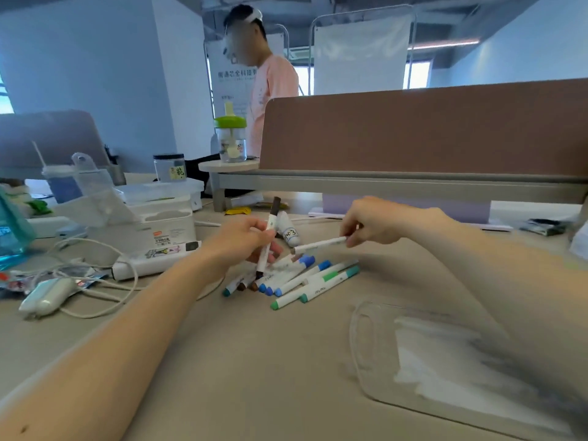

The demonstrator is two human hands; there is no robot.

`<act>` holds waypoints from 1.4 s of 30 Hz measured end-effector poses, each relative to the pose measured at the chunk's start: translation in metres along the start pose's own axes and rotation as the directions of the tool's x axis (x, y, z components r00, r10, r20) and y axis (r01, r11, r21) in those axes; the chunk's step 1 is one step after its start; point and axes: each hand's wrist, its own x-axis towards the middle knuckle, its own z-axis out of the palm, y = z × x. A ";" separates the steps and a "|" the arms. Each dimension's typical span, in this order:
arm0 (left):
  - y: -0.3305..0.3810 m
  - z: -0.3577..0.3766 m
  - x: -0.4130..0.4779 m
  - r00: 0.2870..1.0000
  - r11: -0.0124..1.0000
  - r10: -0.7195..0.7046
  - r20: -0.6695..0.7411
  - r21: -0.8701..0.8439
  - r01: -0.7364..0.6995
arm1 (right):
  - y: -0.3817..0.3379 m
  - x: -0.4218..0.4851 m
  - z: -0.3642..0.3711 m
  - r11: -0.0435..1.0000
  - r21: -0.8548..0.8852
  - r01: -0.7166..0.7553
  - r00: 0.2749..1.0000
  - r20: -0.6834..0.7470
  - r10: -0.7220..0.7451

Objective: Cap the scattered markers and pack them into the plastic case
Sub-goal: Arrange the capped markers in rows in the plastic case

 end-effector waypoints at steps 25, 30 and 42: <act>0.057 0.095 -0.041 0.901 0.963 0.119 0.416 -0.269 -0.003 | 0.026 -0.155 -0.026 0.577 0.786 -0.220 0.966 0.256 0.020; 0.053 0.105 -0.044 0.898 0.996 0.086 0.431 -0.064 -0.065 | 0.008 -0.153 -0.013 0.599 0.726 -0.338 0.926 0.370 0.074; 0.051 0.113 -0.048 0.898 0.890 0.076 0.434 0.377 -0.258 | -0.015 -0.146 0.026 0.470 0.799 -0.376 0.922 0.269 0.279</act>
